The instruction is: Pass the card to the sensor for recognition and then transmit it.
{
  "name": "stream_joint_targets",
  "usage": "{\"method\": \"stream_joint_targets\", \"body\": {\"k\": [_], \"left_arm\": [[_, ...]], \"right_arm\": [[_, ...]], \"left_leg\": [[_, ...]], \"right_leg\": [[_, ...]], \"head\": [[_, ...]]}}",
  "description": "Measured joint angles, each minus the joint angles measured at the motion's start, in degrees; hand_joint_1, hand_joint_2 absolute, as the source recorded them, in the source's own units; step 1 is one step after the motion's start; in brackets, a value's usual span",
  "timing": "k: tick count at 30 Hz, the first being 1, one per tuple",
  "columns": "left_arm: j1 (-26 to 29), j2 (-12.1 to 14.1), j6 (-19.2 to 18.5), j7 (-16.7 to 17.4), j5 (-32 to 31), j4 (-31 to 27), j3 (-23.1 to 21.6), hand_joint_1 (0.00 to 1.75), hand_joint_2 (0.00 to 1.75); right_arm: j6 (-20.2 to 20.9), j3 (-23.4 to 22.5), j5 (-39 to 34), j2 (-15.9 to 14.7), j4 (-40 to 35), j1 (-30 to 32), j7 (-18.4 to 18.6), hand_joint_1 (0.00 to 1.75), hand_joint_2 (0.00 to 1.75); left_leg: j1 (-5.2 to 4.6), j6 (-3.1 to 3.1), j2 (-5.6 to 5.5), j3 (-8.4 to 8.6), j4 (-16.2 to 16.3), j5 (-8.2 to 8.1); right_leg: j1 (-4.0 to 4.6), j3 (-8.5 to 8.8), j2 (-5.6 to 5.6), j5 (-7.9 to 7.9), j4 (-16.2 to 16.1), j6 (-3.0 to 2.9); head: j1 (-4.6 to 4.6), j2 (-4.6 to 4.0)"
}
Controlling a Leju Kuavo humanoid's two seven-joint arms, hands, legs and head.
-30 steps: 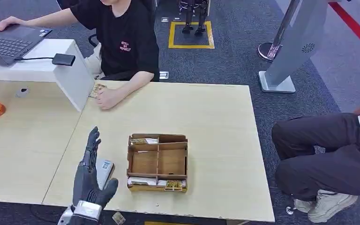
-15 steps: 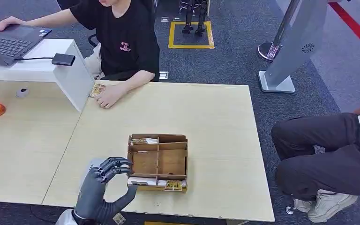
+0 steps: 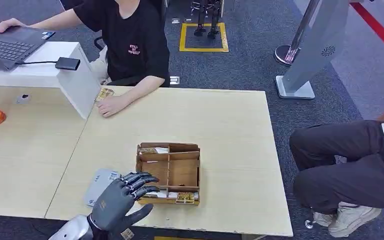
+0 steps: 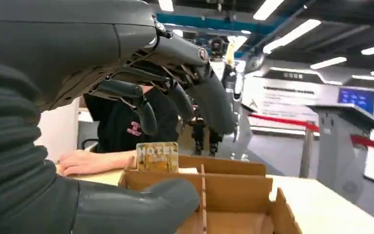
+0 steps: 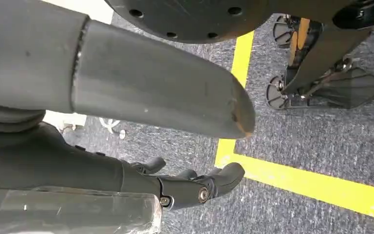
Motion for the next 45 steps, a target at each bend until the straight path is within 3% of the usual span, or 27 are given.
{"method": "stream_joint_targets", "body": {"k": [7,13,14,16,21,27,39,45], "left_arm": [[-4.17,1.34,-3.48,0.37,-0.02,1.56,-3.68,0.72,1.75],[-6.37,1.95,-3.92,1.64,-0.07,2.71,-5.47,0.70,1.75],[-6.50,1.97,-3.92,1.71,-0.13,2.84,-5.64,0.68,1.75],[-6.67,1.97,-3.92,1.71,-0.18,3.06,-5.93,0.47,1.75],[-6.71,1.99,-3.63,2.53,-0.72,3.19,-6.08,0.59,1.75],[-7.34,1.99,-3.83,3.41,-1.29,3.24,-6.69,0.54,1.75],[-10.81,2.80,-7.74,5.38,-1.88,5.03,-8.22,0.49,1.75],[-11.49,2.78,-8.31,6.38,-2.23,6.54,-9.05,0.54,1.75]], "right_arm": [[0.22,0.04,0.37,-0.07,0.00,-0.06,0.00,0.00,0.00],[0.20,0.04,0.37,-0.22,0.00,-0.05,0.18,0.00,0.00],[0.20,0.04,0.37,-0.22,0.00,-0.05,0.17,0.00,0.00],[0.20,0.04,0.37,-0.22,0.00,-0.07,0.18,0.00,0.00],[0.20,0.04,0.37,-0.24,0.00,-0.06,0.20,0.00,0.00],[0.26,0.04,0.53,-0.24,0.00,-0.06,0.26,0.00,0.00],[0.53,0.09,0.99,-0.33,0.00,-0.08,0.26,0.00,0.00],[0.55,0.13,1.14,-0.33,0.00,-0.08,0.26,0.00,0.00]], "left_leg": [[0.00,0.00,0.00,-0.01,0.00,0.00],[0.00,0.00,0.00,0.00,0.00,0.00],[0.00,0.00,0.00,0.00,0.00,0.00],[0.00,0.00,0.00,0.00,0.00,0.00],[0.00,0.00,0.00,0.00,0.00,0.00],[0.00,0.00,0.00,0.00,0.00,0.00],[0.00,0.02,0.01,0.00,0.00,0.02],[0.00,0.02,0.01,0.00,0.00,0.02]], "right_leg": [[0.00,0.00,0.00,0.00,0.00,0.00],[0.00,0.00,0.00,0.00,0.00,0.00],[0.00,0.00,0.00,0.00,0.00,0.00],[0.00,0.00,0.00,0.00,0.00,0.00],[0.00,0.00,0.01,0.00,0.00,0.00],[0.00,0.00,0.01,0.00,0.00,0.00],[0.00,0.00,0.01,0.02,0.01,-0.01],[0.00,0.00,0.01,0.02,0.00,-0.01]], "head": [[0.00,0.00],[0.00,0.00],[0.00,0.00],[0.00,0.00],[0.00,0.00],[-0.02,0.00],[0.00,0.00],[0.00,0.00]]}}
